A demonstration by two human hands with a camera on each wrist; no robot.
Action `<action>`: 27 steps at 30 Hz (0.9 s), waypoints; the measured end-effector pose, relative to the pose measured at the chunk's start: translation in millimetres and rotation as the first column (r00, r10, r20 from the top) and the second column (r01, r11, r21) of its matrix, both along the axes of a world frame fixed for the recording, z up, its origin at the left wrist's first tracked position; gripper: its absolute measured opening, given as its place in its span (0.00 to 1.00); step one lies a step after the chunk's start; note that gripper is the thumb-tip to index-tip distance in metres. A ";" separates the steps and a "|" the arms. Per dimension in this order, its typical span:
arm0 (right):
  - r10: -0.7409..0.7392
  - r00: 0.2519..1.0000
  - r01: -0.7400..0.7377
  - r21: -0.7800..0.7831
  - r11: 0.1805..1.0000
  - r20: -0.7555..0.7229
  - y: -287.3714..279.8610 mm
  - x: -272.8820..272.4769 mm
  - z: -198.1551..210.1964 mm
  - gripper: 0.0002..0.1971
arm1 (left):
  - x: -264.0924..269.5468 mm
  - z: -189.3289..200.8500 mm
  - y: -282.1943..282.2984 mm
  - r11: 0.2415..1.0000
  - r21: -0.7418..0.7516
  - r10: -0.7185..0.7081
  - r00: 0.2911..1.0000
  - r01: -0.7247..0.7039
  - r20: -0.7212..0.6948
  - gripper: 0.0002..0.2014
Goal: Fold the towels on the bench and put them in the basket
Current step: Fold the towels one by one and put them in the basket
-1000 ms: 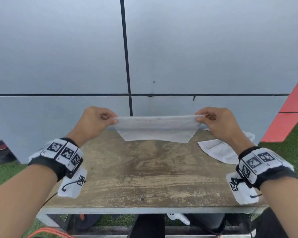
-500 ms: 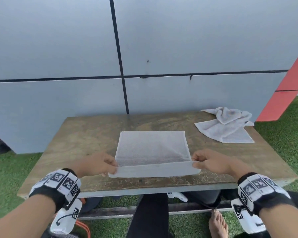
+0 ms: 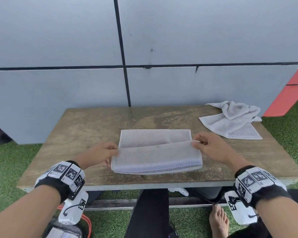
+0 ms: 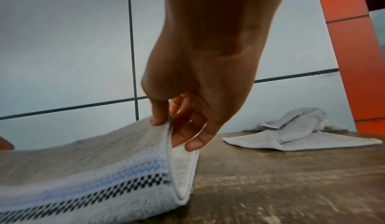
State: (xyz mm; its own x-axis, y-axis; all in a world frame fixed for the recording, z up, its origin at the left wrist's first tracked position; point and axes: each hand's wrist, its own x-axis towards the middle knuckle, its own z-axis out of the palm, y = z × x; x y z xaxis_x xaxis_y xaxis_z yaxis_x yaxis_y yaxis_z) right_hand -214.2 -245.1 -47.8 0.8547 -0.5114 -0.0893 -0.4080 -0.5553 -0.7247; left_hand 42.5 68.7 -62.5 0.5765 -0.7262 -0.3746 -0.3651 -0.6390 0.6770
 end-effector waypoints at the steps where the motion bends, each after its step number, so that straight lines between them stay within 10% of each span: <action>1: -0.037 0.999 0.038 -0.028 0.999 0.026 -2.2 7.3 -1.1 0.05 | 2.4 0.7 -3.2 0.997 -0.056 0.051 0.998 -0.049 0.039 0.08; 10: -0.221 0.975 0.219 -0.238 0.946 0.019 -29.1 72.4 -14.2 0.10 | 37.5 -2.0 -61.3 0.953 -0.188 0.292 0.883 -0.237 0.368 0.07; 27: -0.251 0.962 0.204 -0.336 0.919 -0.104 -45.1 96.5 -54.2 0.09 | 65.2 -40.0 -93.0 0.976 -0.015 0.199 0.860 -0.217 0.470 0.07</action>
State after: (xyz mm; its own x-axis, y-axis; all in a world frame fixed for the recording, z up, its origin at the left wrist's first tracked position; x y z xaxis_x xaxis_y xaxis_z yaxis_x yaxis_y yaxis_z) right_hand -117.7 -290.2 -102.0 0.7021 -0.7121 -0.0003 -0.6363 -0.6272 -0.4492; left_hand 107.7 -24.2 -102.5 0.8265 -0.5608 -0.0493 -0.4876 -0.7568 0.4354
